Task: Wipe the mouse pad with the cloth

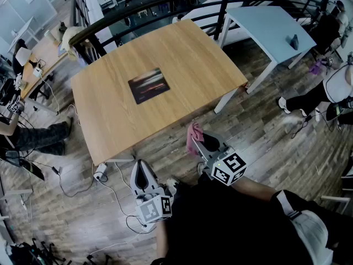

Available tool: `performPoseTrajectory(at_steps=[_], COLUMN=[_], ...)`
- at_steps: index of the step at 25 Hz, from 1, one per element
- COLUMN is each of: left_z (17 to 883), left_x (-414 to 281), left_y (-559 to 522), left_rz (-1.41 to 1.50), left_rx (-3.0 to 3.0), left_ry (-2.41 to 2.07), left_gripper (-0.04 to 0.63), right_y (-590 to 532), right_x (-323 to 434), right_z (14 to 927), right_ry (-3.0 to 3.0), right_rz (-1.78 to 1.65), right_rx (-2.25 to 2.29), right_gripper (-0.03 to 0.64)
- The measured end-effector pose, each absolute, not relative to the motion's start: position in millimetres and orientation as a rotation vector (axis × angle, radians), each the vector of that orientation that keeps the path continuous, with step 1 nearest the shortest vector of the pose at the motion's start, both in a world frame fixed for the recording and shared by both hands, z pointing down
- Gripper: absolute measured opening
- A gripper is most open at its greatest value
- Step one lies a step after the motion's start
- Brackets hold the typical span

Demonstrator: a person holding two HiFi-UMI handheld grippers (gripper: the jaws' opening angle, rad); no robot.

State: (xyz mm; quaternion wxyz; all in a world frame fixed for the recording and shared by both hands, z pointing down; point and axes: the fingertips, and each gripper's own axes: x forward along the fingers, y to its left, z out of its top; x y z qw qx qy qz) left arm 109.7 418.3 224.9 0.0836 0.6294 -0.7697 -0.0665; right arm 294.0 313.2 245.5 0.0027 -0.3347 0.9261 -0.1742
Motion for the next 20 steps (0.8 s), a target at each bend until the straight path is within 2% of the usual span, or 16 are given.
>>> performPoseTrajectory(at_steps=[20], left_z=[238], left_x=[66], left_y=[440], left_rz=[-0.183], left_rx=[1.900], left_ry=[-2.252], left_gripper=[0.023], right_y=[332], right_x=[253], right_z=[246], right_ry=[2.877], right_rz=[-0.545], right_rx=[-1.110], right_gripper=[0.064])
